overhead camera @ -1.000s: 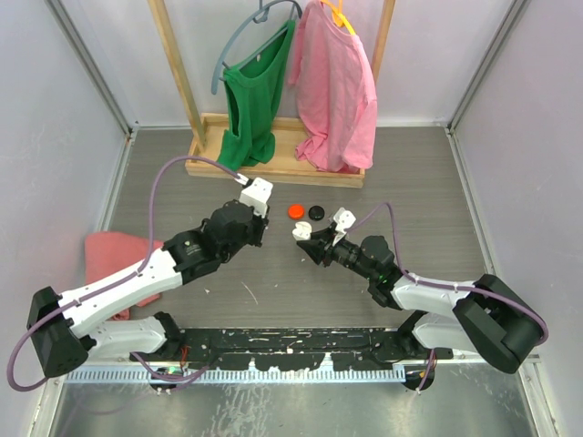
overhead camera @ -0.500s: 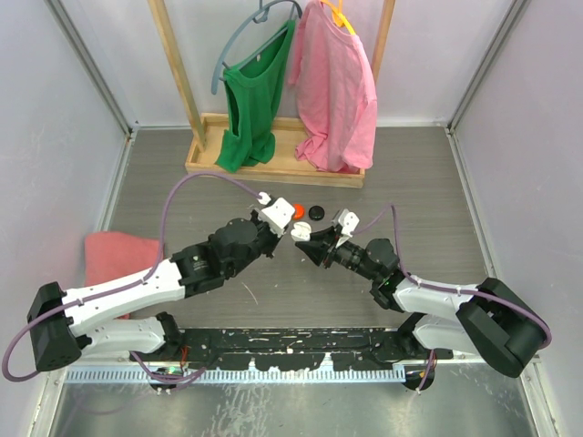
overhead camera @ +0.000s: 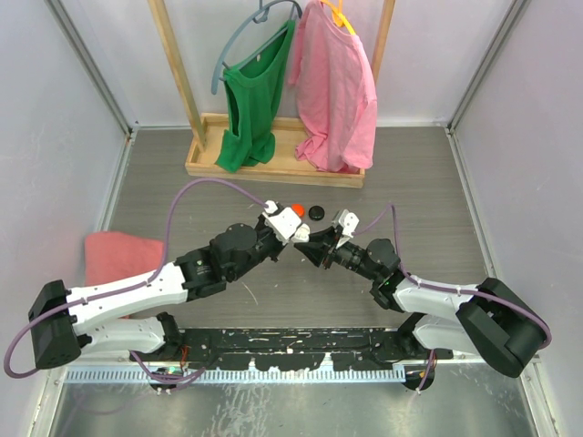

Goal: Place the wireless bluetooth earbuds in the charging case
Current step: Place the earbud in the charging case.

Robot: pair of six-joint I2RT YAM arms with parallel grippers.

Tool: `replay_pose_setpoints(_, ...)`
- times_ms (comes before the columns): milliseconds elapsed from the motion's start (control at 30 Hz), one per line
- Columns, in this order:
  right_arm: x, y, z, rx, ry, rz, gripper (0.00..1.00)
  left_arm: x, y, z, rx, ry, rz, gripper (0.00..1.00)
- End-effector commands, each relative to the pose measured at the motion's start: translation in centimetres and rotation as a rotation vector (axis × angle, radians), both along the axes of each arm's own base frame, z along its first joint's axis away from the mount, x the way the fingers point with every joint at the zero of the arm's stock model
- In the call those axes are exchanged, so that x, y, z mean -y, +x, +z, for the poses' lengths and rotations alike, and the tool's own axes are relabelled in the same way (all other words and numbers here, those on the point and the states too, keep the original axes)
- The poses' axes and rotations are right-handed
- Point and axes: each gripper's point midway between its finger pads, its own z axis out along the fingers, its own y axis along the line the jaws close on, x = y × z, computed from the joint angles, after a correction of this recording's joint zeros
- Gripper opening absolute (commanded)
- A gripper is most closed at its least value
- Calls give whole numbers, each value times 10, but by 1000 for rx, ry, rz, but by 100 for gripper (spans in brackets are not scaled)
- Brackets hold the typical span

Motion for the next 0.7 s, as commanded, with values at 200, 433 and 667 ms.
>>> replay_pose_setpoints(200,0,-3,28,76,72,9,1,14,4,17,64,-46,-21,17)
replay_pose_setpoints(433,0,-3,28,76,72,10,1,17,6,12,60,-38,-16,16)
replay_pose_setpoints(667,0,-3,28,75,73,4,1,19,3,12,52,-37,-38,16)
